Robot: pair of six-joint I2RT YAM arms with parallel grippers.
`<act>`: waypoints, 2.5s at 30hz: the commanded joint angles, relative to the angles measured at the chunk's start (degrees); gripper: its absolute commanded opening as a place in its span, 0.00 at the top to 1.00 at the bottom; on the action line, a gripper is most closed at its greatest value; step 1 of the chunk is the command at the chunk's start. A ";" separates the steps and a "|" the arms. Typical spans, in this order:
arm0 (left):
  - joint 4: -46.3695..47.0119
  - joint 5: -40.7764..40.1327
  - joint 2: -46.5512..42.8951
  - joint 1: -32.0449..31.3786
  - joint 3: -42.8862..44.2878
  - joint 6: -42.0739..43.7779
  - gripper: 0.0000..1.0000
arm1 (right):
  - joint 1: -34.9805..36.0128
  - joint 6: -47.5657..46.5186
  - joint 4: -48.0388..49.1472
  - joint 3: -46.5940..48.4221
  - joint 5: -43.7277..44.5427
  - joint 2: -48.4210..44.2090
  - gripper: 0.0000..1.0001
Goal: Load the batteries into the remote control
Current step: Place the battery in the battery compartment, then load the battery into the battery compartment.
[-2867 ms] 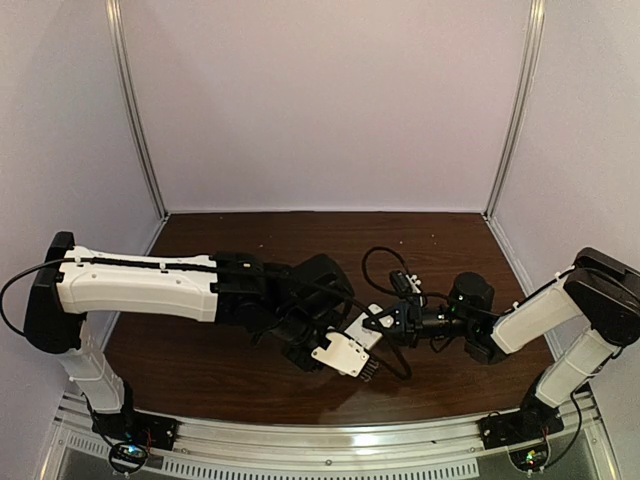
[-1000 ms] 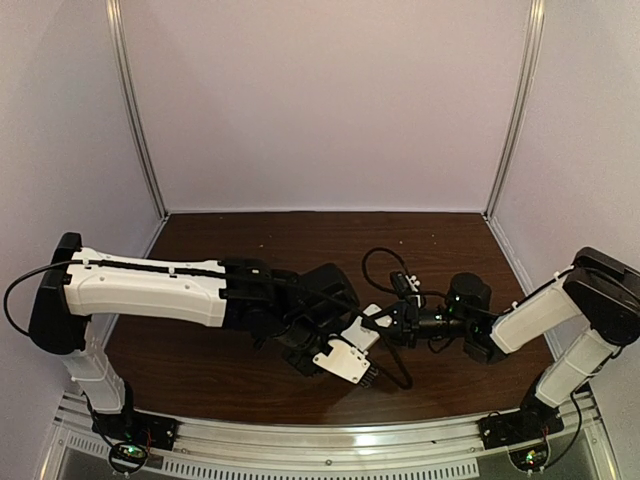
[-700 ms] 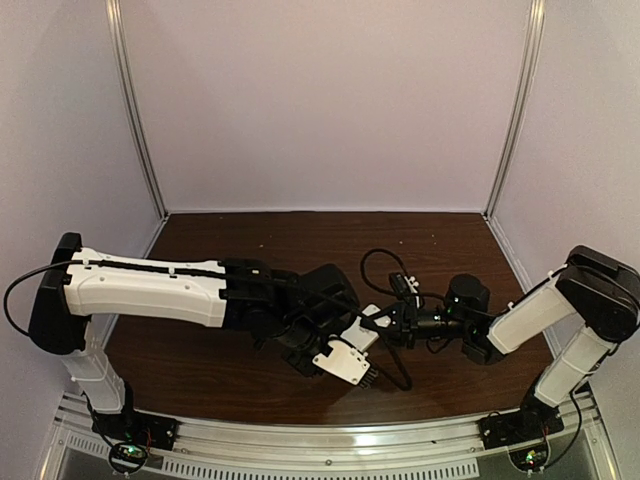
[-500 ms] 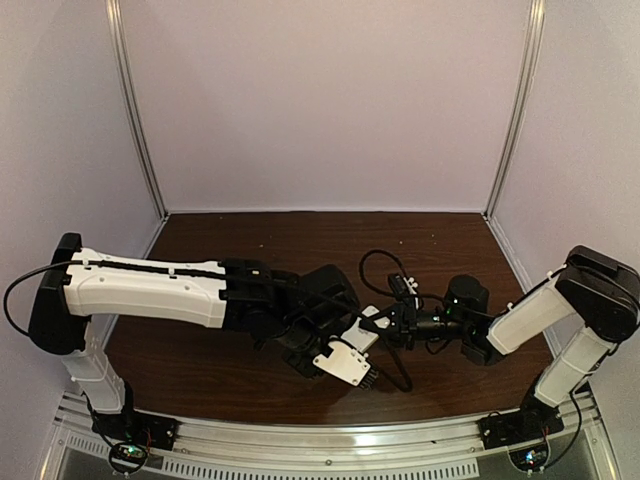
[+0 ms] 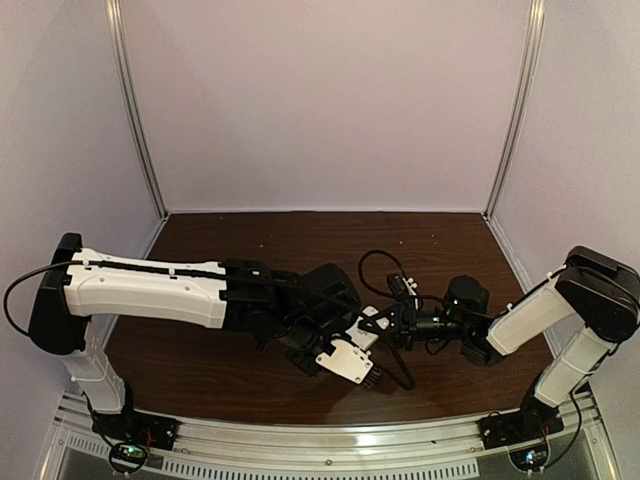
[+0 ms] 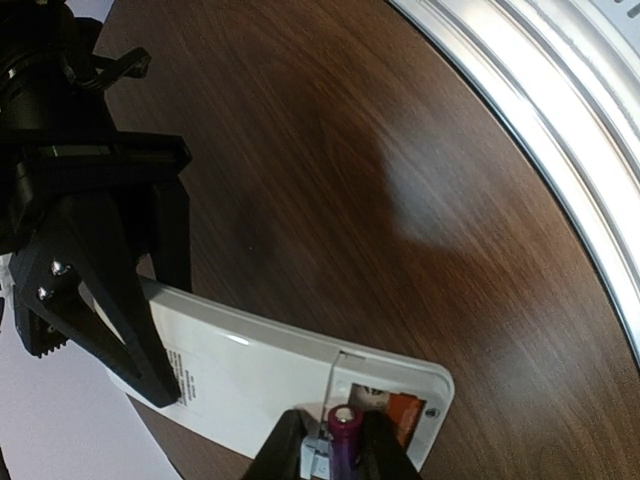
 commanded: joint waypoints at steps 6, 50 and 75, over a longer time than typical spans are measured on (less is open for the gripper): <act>-1.96 1.68 -0.40 0.09 -1.84 0.86 0.78 | 0.69 1.83 7.90 0.41 -1.69 -0.29 1.00; -8.17 8.86 -2.96 -0.14 -1.34 0.70 0.69 | 0.00 2.69 10.04 0.89 -1.51 1.98 1.00; 21.89 -1.64 -26.49 11.61 -11.00 -40.60 0.22 | -3.65 -7.77 -4.65 2.70 0.25 -9.55 1.00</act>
